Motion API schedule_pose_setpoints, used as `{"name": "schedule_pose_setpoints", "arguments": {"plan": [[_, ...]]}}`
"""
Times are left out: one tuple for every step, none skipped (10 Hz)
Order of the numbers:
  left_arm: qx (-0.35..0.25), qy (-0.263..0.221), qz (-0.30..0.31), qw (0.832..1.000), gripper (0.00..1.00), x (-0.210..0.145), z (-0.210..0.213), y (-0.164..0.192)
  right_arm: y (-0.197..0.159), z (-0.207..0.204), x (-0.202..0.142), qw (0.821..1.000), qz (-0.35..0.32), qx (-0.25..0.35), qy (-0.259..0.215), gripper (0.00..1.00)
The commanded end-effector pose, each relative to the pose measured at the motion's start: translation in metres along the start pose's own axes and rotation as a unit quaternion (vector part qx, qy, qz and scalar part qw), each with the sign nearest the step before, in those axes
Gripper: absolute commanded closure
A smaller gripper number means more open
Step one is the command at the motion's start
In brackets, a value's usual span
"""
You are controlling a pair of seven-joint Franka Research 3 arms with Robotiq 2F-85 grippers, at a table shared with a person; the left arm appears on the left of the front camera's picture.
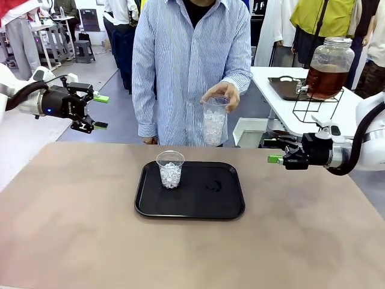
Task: Pour the drink into the iced cup.
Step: Pick up the iced cup indicated by the human and present it to them.
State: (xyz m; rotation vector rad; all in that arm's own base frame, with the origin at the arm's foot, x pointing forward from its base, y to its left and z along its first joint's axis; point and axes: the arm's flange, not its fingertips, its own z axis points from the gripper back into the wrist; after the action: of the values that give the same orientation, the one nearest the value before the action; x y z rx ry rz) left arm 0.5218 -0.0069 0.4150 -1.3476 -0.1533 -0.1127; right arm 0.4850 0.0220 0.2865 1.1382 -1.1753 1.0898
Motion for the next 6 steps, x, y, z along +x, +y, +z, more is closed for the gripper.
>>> {"name": "schedule_pose_setpoints", "arguments": {"plan": [[0.002,-0.003,-0.001,1.0,0.0,-0.0026,-0.0004,-0.0022,-0.0023,-0.002,0.0034,1.0,0.004,0.002,0.001,0.0],[0.002,-0.003,-0.001,1.0,0.0,-0.0026,-0.0004,-0.0022,-0.0023,-0.002,0.0034,1.0,0.004,0.002,0.001,0.0],[0.002,-0.003,-0.001,1.0,0.0,-0.0026,-0.0004,-0.0022,-0.0023,-0.002,0.0034,1.0,0.004,0.002,0.001,0.0],[0.002,-0.003,-0.001,1.0,0.0,-0.0026,-0.0004,-0.0022,-0.0023,-0.002,0.0034,1.0,0.004,0.002,0.001,0.0],[0.002,-0.003,-0.001,1.0,0.0,-0.0026,-0.0004,-0.0022,-0.0023,-0.002,0.0034,1.0,0.004,0.002,0.001,0.0],[0.002,-0.003,-0.001,1.0,0.0,-0.0026,-0.0004,-0.0022,-0.0023,-0.002,0.0034,1.0,0.004,0.002,0.001,0.0]]}}
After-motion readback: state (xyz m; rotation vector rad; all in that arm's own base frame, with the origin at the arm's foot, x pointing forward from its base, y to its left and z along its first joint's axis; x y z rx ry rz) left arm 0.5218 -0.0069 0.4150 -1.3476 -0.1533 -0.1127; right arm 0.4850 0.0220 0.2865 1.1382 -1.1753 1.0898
